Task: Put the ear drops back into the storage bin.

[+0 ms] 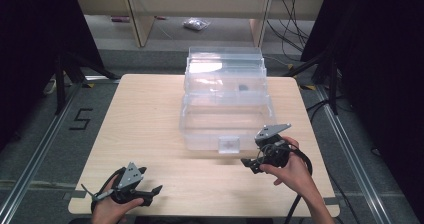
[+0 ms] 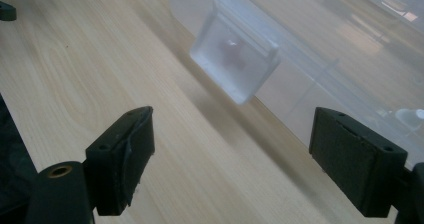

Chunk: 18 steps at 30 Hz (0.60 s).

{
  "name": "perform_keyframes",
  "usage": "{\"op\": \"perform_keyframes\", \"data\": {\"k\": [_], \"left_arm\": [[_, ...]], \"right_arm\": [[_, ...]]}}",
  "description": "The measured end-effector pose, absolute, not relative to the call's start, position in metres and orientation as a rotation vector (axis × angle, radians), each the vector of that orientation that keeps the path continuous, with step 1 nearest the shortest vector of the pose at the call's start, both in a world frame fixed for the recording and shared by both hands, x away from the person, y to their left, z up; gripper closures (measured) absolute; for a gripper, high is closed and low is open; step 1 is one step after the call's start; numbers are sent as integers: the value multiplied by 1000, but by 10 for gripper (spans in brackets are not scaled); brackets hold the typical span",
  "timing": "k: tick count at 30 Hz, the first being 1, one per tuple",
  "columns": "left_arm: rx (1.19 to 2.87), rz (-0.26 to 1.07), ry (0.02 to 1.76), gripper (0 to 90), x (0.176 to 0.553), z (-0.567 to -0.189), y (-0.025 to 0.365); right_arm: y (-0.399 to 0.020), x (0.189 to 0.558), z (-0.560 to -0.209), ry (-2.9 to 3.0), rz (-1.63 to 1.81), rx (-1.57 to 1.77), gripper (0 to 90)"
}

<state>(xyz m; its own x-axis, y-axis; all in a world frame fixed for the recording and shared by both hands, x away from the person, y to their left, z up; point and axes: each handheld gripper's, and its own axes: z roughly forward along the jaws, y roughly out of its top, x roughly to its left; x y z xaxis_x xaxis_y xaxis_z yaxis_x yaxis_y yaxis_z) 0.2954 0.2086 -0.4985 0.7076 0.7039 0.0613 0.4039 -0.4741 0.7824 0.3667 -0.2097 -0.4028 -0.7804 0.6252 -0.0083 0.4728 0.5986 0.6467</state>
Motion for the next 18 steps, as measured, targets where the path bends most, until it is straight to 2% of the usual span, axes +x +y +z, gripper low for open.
{"op": "perform_keyframes", "data": {"k": [18], "left_arm": [[2123, 485, 841, 177, 295, -498, 209]], "right_arm": [[-216, 359, -415, 2539, 1004, 949, 187]]}}
